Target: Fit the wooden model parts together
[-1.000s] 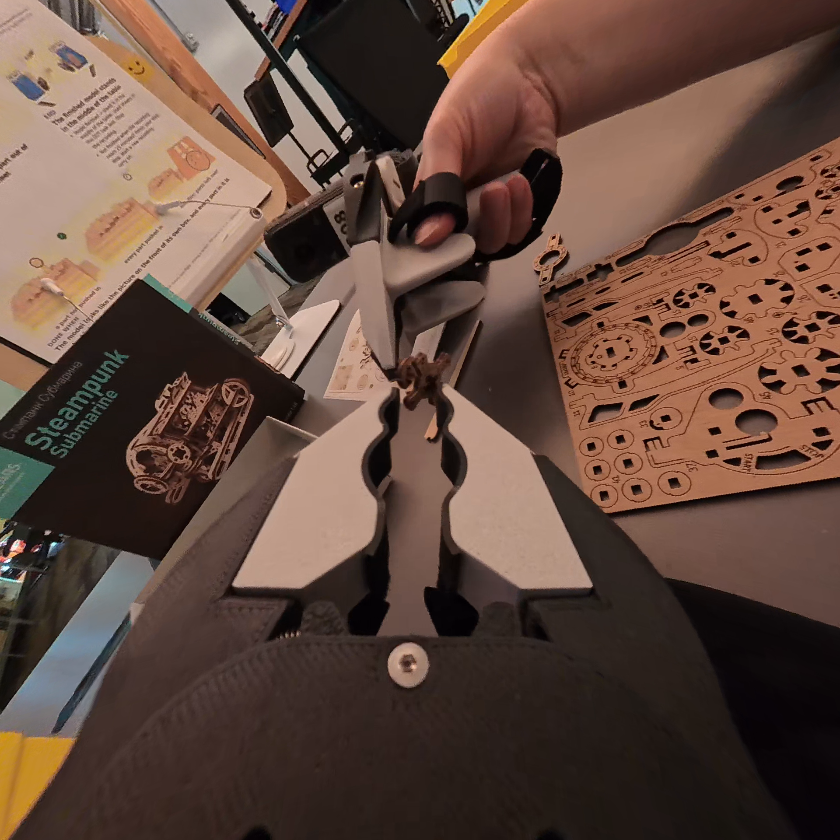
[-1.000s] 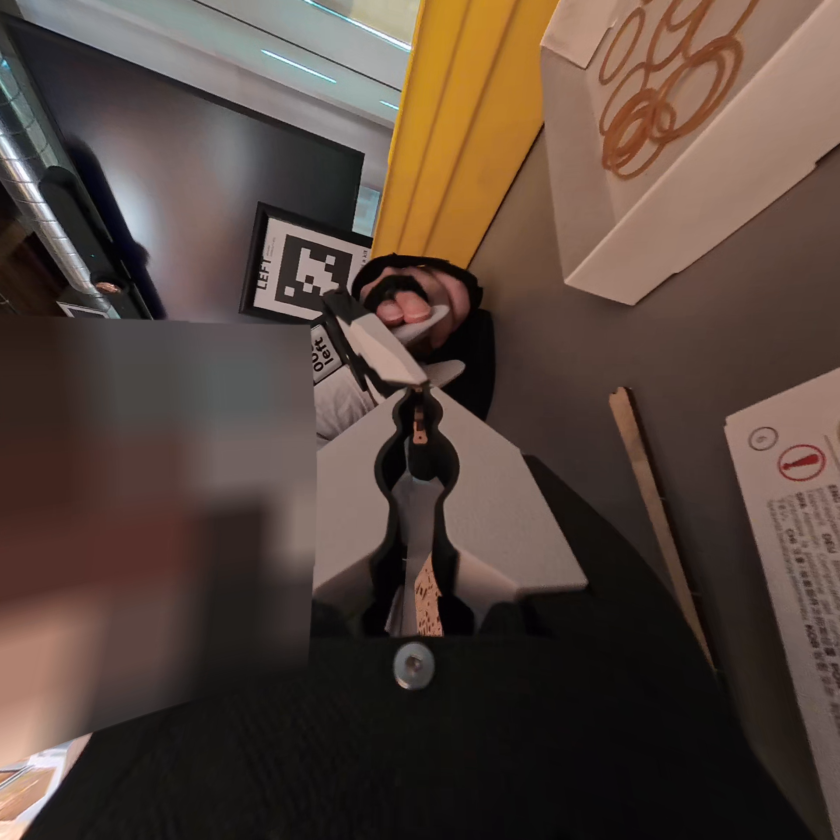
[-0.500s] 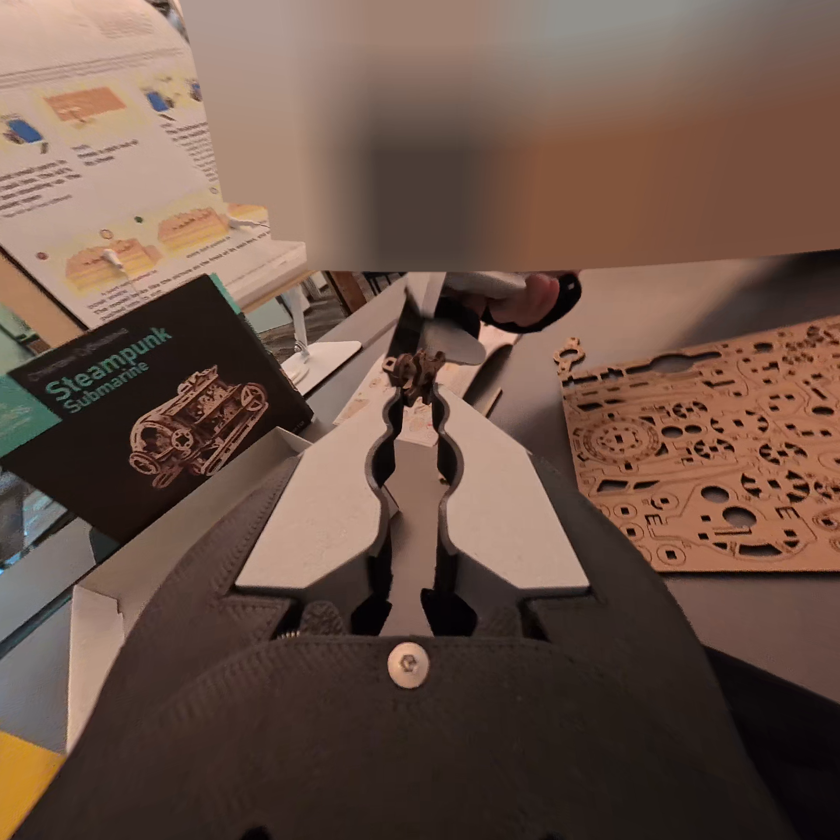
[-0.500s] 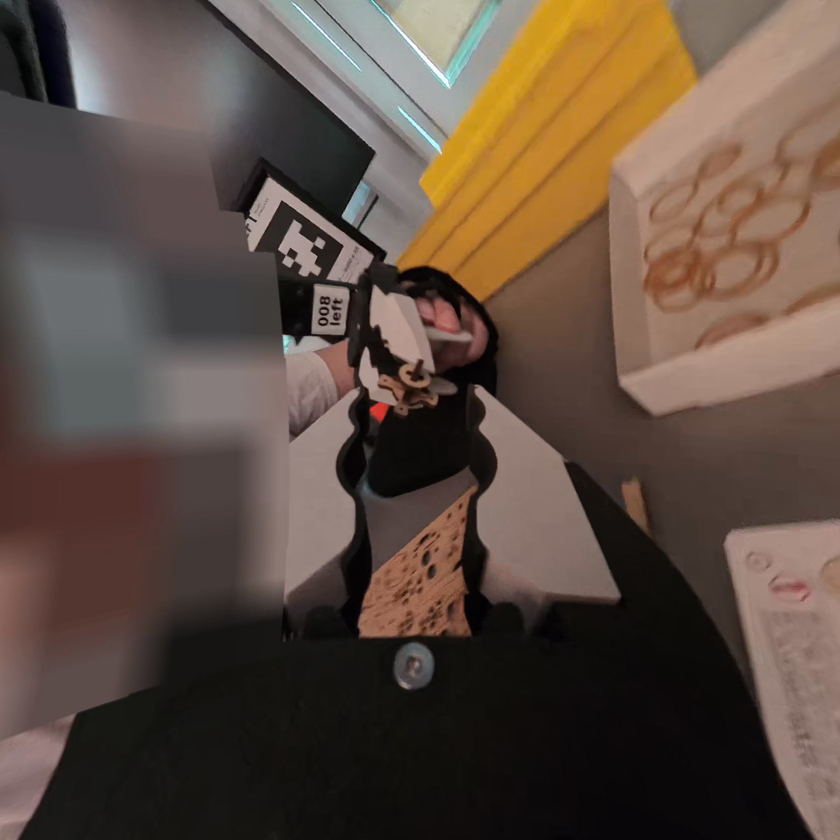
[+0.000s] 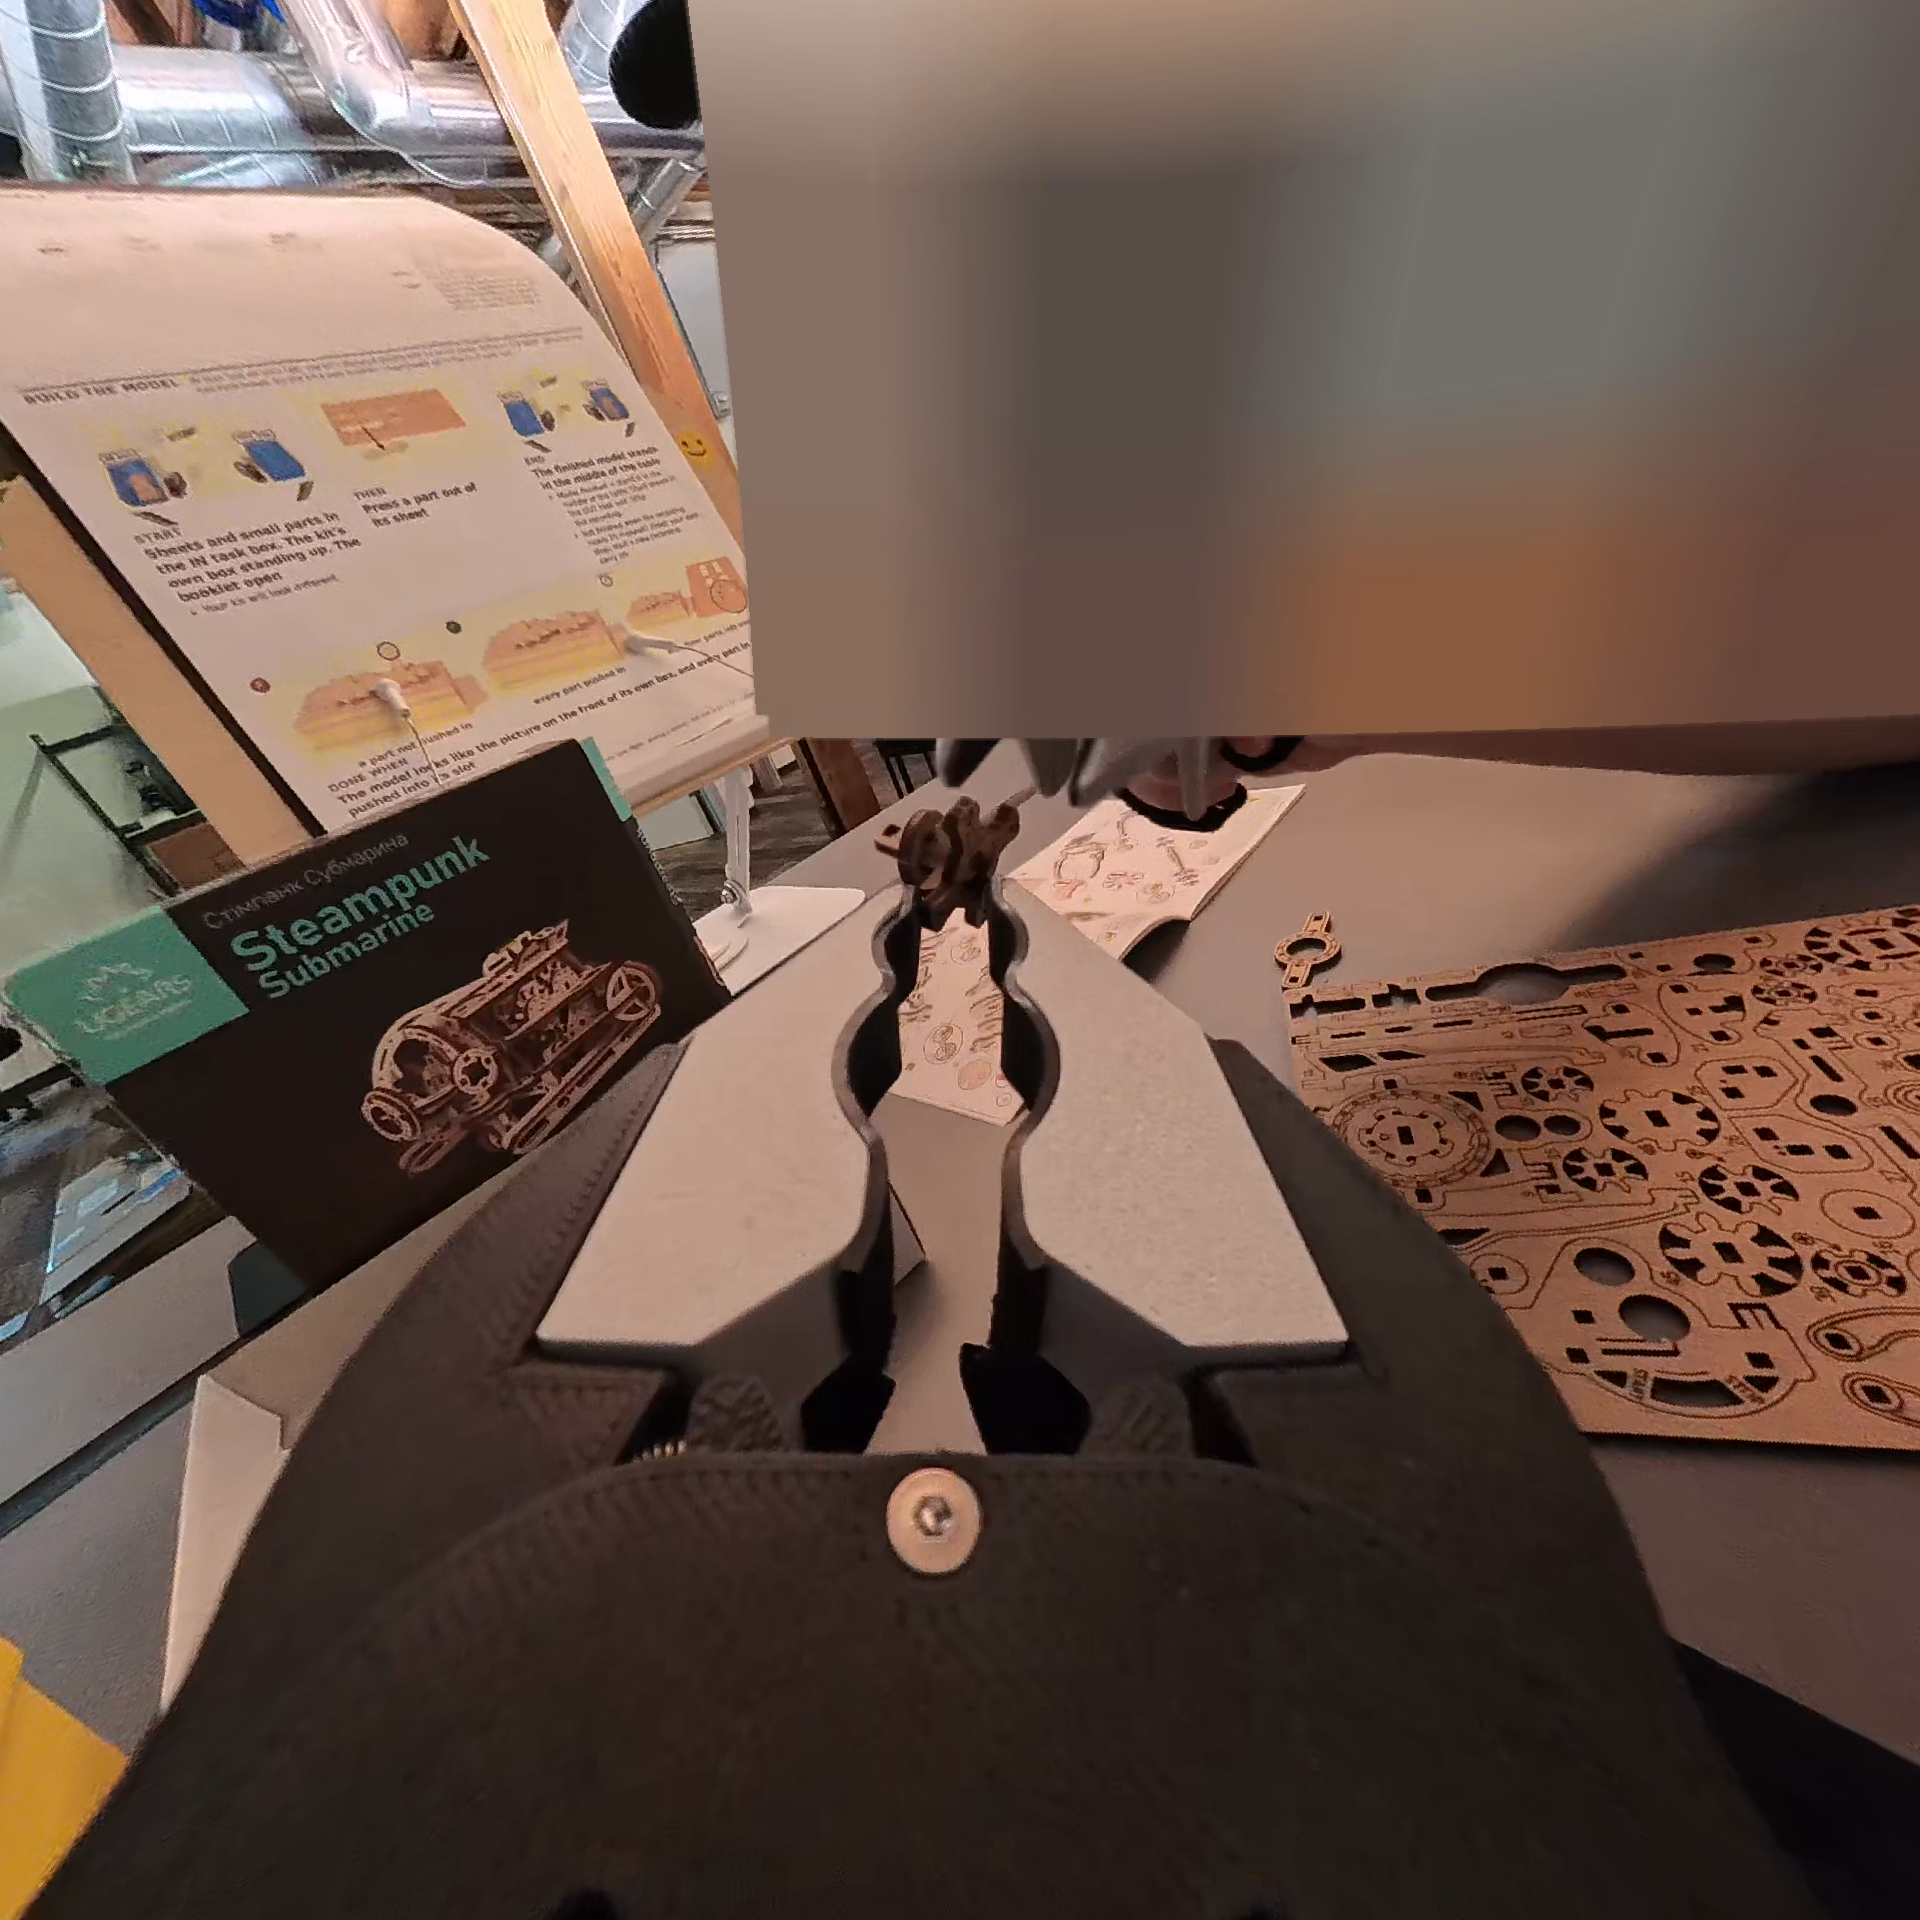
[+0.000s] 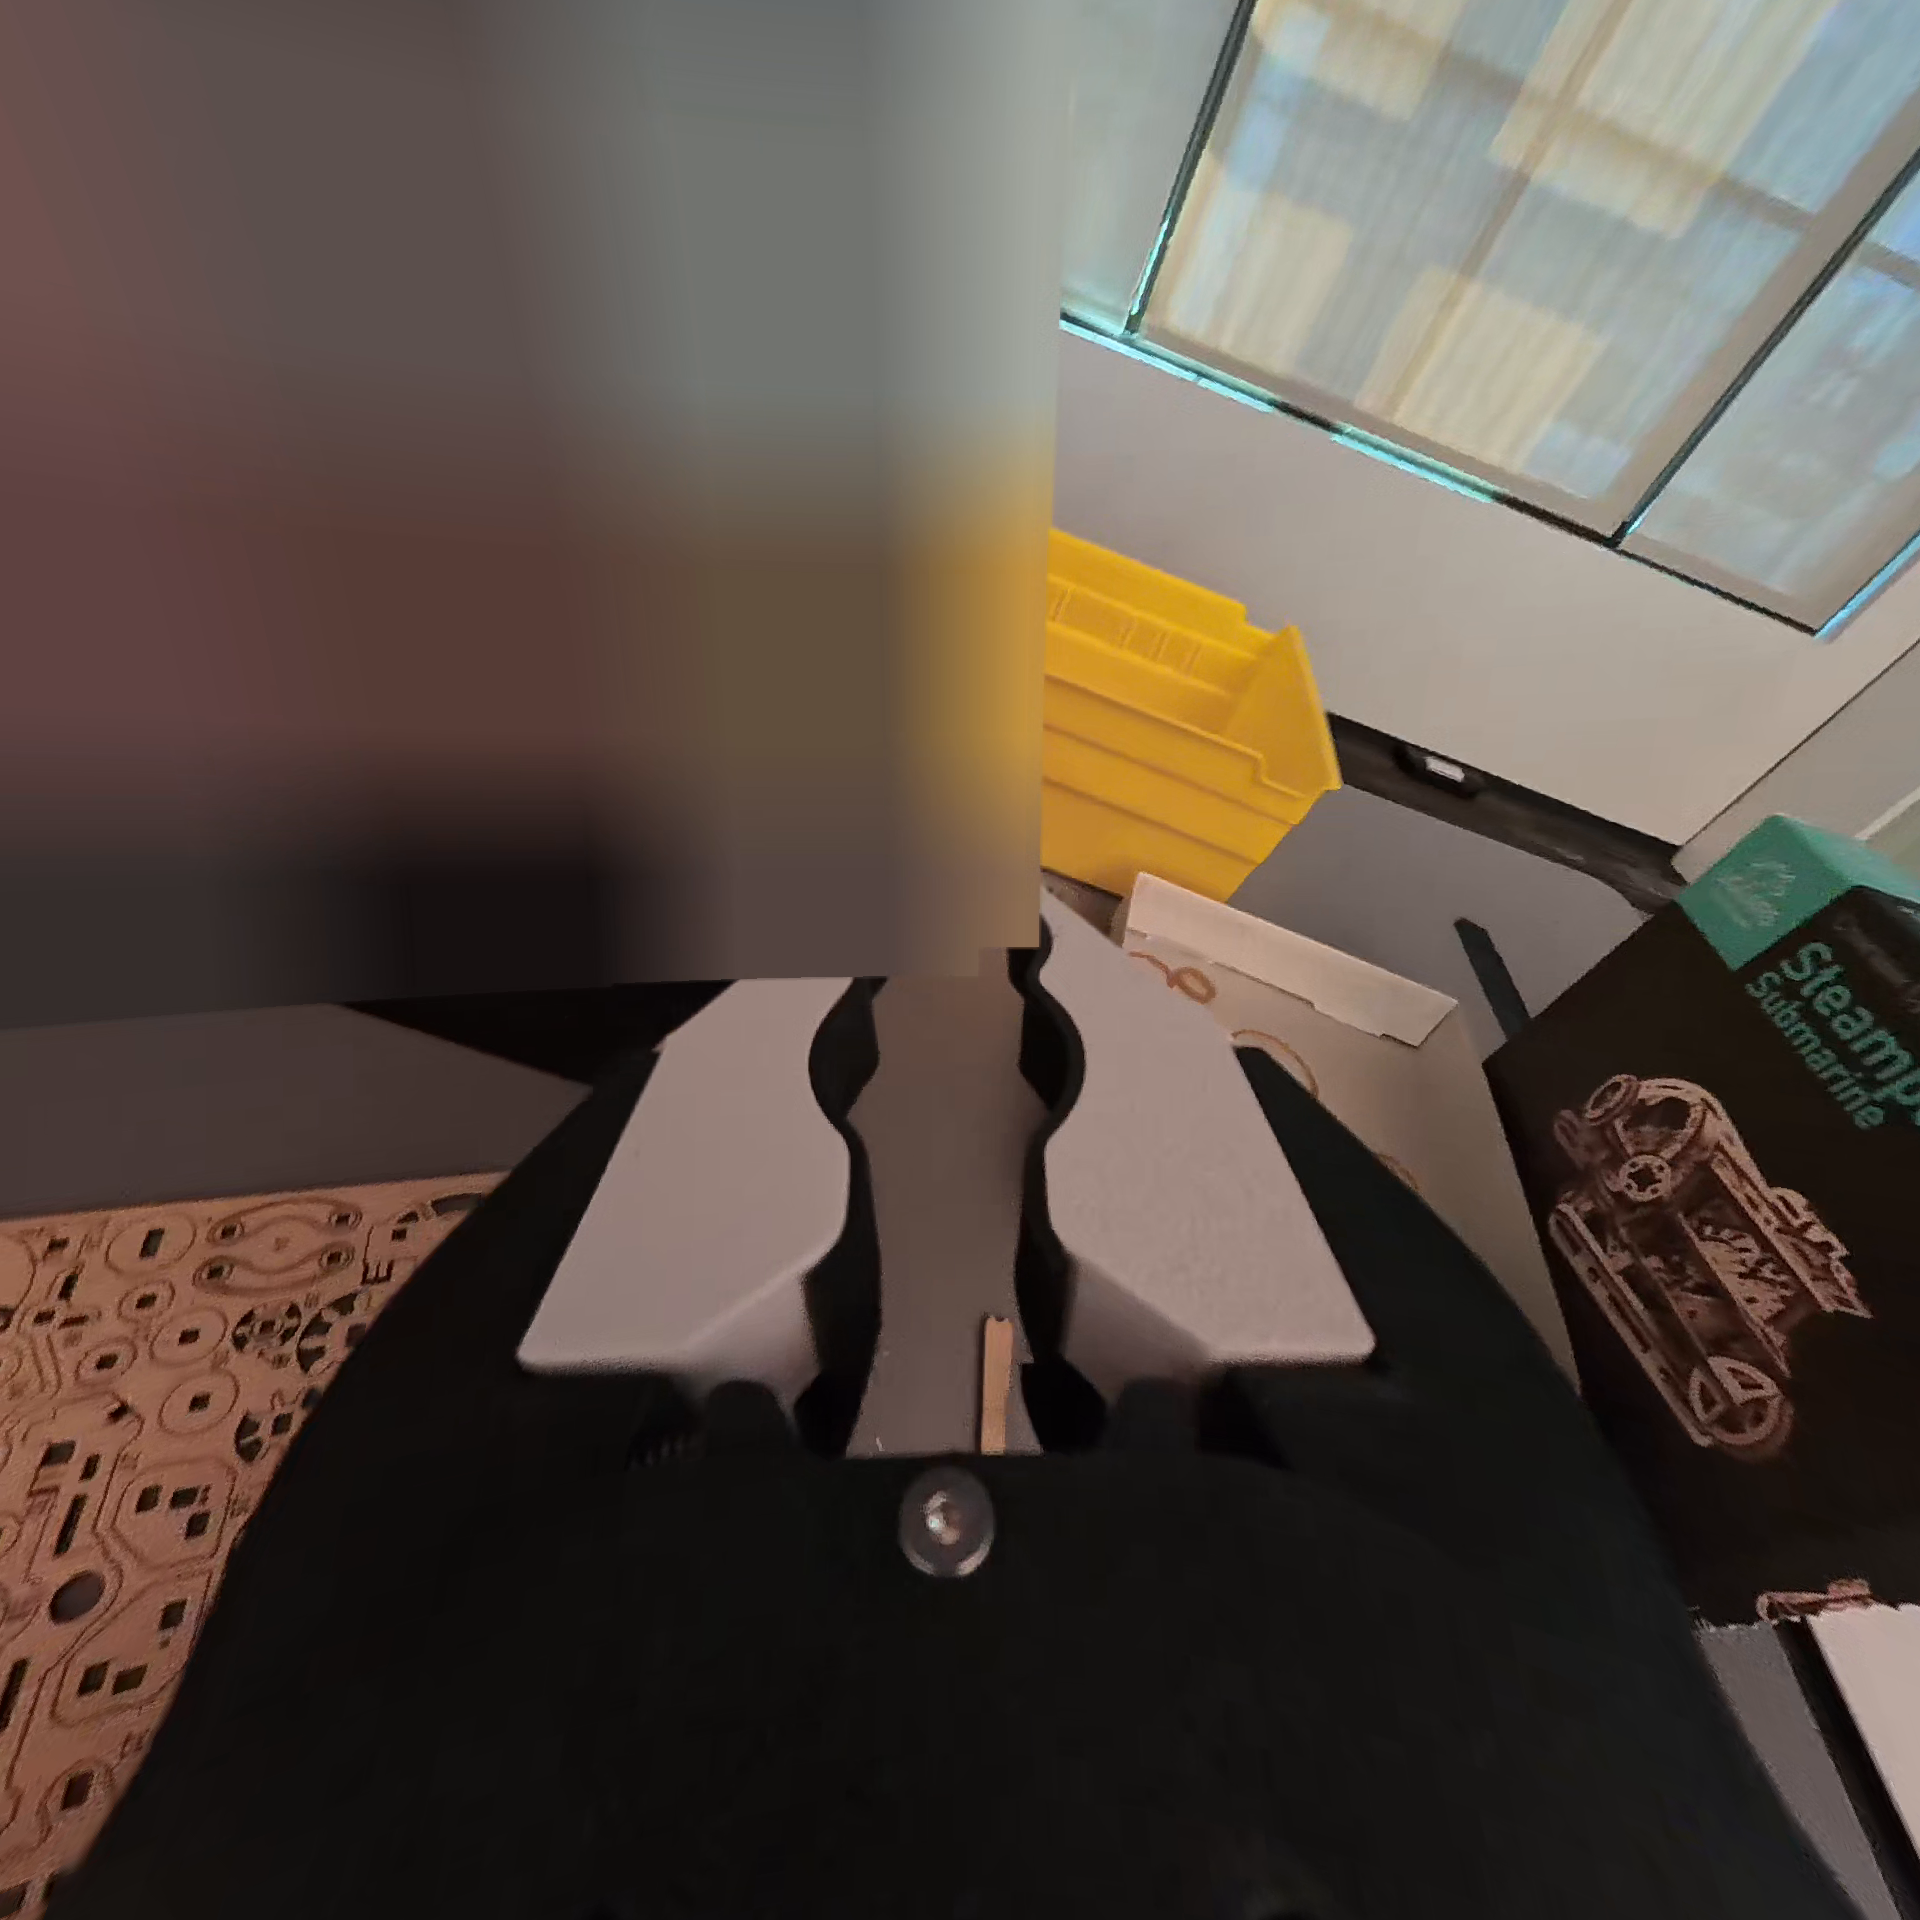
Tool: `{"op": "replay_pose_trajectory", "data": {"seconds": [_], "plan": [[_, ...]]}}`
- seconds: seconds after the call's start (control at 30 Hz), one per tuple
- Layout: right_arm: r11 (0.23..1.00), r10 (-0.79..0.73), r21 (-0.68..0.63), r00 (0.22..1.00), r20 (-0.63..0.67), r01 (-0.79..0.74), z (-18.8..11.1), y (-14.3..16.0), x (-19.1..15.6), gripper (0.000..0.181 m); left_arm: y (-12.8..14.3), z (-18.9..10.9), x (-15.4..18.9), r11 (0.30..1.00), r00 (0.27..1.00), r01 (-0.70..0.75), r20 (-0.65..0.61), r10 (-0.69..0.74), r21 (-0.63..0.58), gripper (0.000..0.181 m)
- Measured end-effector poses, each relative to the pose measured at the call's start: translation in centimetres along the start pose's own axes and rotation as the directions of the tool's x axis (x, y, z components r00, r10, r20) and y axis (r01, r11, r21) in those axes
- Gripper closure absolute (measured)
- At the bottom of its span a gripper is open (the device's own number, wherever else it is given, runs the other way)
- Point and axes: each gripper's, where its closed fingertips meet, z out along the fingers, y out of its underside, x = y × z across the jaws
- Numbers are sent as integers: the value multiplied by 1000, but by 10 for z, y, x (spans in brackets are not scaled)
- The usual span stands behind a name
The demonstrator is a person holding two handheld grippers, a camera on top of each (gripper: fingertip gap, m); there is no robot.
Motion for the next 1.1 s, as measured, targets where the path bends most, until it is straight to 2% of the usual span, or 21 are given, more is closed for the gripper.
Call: {"op": "replay_pose_trajectory", "data": {"seconds": [0.03,0.13,0.27,0.37,0.53,0.63,0.77,0.9,1.1], "plan": [[1000,3,-19,1000,-2,-3,1,3,0,155,-1,0,0,1000,1000,7,-1,-7,4,171],[1000,-1,-21,999,-35,0,4,4,4,152,-3,0,2,1000,1000,16,-11,-16,14,171],[999,-38,-40,998,-47,36,6,7,2,166,-3,0,6,1000,1000,4,-25,-4,14,171],[996,-73,-47,996,-55,70,7,6,0,166,-1,2,11,1000,999,-2,-43,2,0,170],[993,-62,-102,995,-72,55,5,15,6,166,-5,-1,-3,998,997,-67,35,67,9,155],[992,-66,-114,996,-53,59,5,16,4,166,-2,0,5,992,993,-121,-10,121,-33,154],[979,-118,-169,993,-31,111,7,22,-1,166,2,1,13,984,985,-172,-42,170,-49,160],[979,-107,-175,994,2,106,7,24,-5,166,5,1,18,977,976,-208,-68,205,-53,162],[979,-132,-151,991,31,135,5,21,-12,166,1,0,24,989,984,-143,-111,139,-27,162]]}}
